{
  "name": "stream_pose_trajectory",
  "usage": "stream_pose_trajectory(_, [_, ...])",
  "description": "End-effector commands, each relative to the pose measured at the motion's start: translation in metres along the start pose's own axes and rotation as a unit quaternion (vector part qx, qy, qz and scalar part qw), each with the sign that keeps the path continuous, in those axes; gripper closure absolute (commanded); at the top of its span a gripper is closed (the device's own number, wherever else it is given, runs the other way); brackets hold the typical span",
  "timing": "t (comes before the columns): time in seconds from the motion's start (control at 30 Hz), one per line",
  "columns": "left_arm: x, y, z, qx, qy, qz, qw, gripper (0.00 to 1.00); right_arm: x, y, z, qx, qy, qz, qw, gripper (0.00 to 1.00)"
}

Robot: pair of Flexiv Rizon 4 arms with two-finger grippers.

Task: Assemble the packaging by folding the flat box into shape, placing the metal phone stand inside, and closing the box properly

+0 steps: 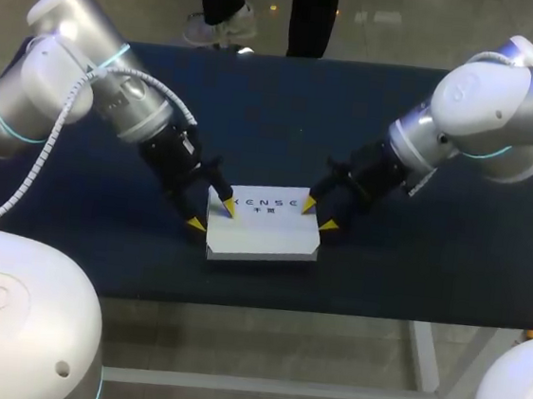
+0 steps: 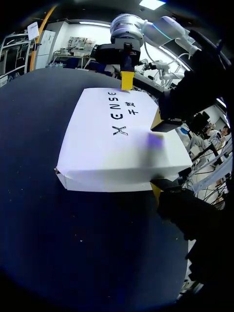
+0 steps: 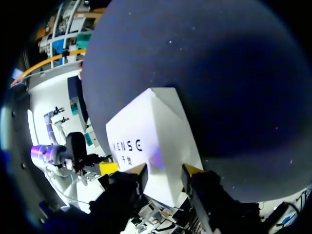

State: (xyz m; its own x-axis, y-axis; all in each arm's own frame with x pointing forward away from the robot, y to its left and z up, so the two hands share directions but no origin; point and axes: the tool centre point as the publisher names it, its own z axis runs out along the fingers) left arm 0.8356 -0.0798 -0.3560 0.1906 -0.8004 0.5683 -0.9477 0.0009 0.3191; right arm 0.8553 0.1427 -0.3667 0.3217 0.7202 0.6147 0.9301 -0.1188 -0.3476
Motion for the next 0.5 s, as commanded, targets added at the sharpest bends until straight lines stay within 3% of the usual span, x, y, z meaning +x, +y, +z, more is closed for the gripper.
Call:
stream_pose_trajectory(0.03, [0.0044, -0.0040, -0.0006, -0.006, -0.001, -0.001, 1.000, 0.34, 0.0042, 0.0020, 0.0008, 0.007, 0.001, 0.002, 1.000, 0.51])
stream_pose_trajectory(0.5, [0.0071, -0.0040, -0.0080, -0.014, 0.008, -0.006, 1.000, 0.37, 0.0095, 0.0033, -0.0008, 0.019, 0.003, 0.012, 1.000, 0.51])
